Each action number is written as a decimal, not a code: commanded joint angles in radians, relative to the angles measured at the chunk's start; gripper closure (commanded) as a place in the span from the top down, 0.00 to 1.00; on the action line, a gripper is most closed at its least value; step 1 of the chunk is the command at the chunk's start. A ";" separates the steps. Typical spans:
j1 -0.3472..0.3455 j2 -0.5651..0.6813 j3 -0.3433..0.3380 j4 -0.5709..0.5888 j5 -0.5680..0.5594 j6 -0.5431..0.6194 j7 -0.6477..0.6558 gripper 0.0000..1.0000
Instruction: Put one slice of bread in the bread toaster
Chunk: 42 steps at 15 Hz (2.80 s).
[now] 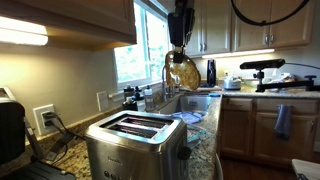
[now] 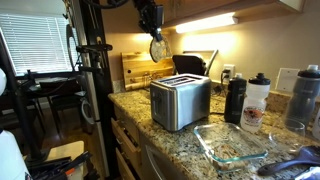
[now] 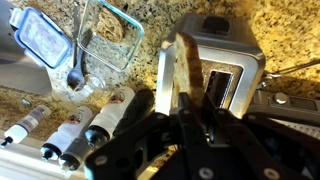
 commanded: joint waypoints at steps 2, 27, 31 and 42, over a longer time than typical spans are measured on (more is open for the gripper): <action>0.002 0.014 -0.032 -0.007 0.011 0.016 -0.019 0.07; 0.006 0.210 -0.022 0.101 -0.013 0.052 -0.002 0.07; 0.009 0.223 -0.014 0.107 -0.014 0.063 0.004 0.07; 0.011 0.266 0.000 0.118 -0.022 0.114 0.029 0.07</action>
